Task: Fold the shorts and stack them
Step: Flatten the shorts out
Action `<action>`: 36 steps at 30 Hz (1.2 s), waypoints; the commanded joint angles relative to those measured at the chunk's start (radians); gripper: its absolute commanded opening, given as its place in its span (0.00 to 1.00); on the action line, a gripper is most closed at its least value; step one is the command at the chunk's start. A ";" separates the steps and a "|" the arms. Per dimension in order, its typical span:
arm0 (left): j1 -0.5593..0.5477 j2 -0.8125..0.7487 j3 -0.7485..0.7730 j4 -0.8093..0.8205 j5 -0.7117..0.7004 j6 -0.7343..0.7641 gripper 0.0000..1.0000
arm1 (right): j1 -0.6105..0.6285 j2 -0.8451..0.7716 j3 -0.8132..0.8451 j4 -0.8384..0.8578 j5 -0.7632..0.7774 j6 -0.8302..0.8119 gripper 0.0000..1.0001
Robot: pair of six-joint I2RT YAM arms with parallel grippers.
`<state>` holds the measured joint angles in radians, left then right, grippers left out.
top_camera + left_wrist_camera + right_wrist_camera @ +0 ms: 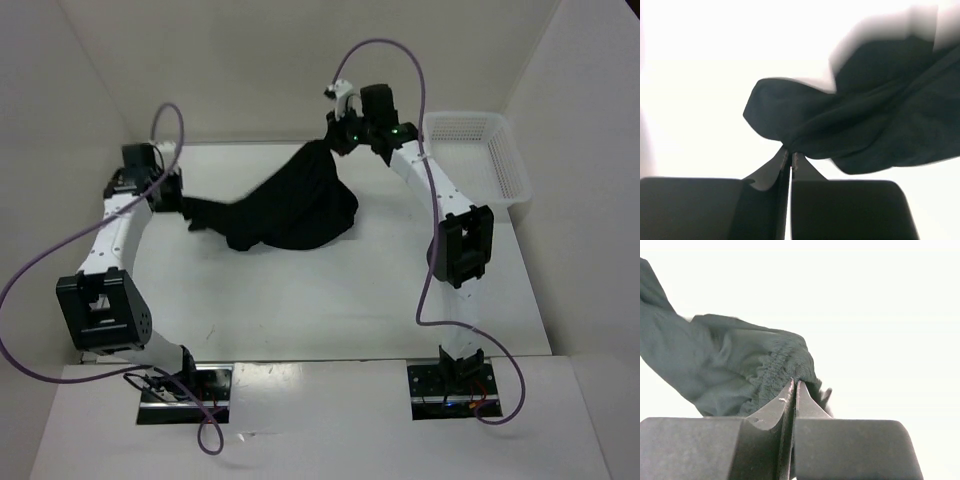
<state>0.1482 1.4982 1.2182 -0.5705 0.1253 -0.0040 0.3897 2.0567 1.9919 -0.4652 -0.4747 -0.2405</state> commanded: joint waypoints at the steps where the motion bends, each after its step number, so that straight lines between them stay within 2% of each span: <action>1: 0.080 0.048 0.321 0.100 -0.082 0.004 0.00 | -0.046 0.068 0.316 0.048 0.045 0.087 0.00; 2: 0.106 0.078 0.381 0.090 -0.091 0.004 0.00 | -0.069 0.127 0.501 0.028 0.045 0.105 0.00; 3: 0.106 0.089 0.430 0.078 -0.101 0.004 0.00 | -0.081 0.158 0.592 0.004 0.030 0.121 0.00; 4: 0.106 0.089 0.482 0.078 -0.110 0.004 0.00 | -0.093 0.213 0.755 -0.054 0.016 0.135 0.00; 6: 0.090 0.089 0.472 0.069 -0.137 0.004 0.00 | -0.103 0.227 0.818 -0.111 -0.010 0.145 0.00; 10: 0.028 0.031 0.301 0.057 -0.165 0.004 0.00 | -0.092 0.119 0.603 -0.206 -0.140 0.057 0.00; 12: -0.009 0.013 0.162 0.057 -0.207 0.004 0.00 | -0.077 0.039 0.356 -0.216 -0.140 0.032 0.00; 15: -0.048 -0.013 -0.018 0.057 -0.245 0.004 0.00 | -0.055 -0.050 0.156 -0.205 -0.140 -0.009 0.00; 16: -0.061 -0.024 -0.063 0.057 -0.257 0.004 0.00 | -0.042 -0.070 0.018 -0.205 -0.140 -0.028 0.00; 18: -0.116 -0.035 -0.147 0.021 -0.283 0.004 0.00 | -0.017 -0.134 -0.129 -0.193 -0.140 -0.083 0.00; 19: -0.137 -0.050 -0.222 0.021 -0.283 0.004 0.04 | 0.018 -0.157 -0.277 -0.181 -0.098 -0.135 0.00; 20: -0.156 -0.050 -0.255 0.009 -0.292 0.004 0.07 | 0.038 -0.179 -0.347 -0.156 -0.081 -0.158 0.00; 22: -0.194 -0.059 -0.296 0.000 -0.293 0.004 0.22 | 0.067 -0.236 -0.515 -0.122 -0.058 -0.171 0.00; 23: -0.194 -0.059 -0.305 0.000 -0.276 0.004 0.35 | 0.078 -0.250 -0.554 -0.106 -0.058 -0.158 0.00; 25: -0.184 -0.059 -0.306 0.014 -0.266 0.004 0.46 | 0.078 -0.283 -0.629 -0.095 -0.041 -0.158 0.00; 26: -0.171 -0.059 -0.306 0.026 -0.257 0.004 0.57 | 0.078 -0.293 -0.645 -0.095 -0.027 -0.167 0.00; 27: -0.155 -0.059 -0.284 0.035 -0.257 0.004 0.60 | 0.078 -0.302 -0.668 -0.086 -0.010 -0.168 0.00; 32: -0.041 -0.029 -0.238 0.032 -0.210 0.004 0.61 | 0.057 -0.323 -0.709 -0.085 0.024 -0.227 0.00; 36: 0.017 0.071 -0.171 0.041 -0.187 0.004 0.61 | 0.026 -0.323 -0.732 -0.104 0.073 -0.313 0.00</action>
<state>0.1356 1.5101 0.9813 -0.5537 -0.1017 -0.0029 0.4416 1.7531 1.2926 -0.5892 -0.4549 -0.4656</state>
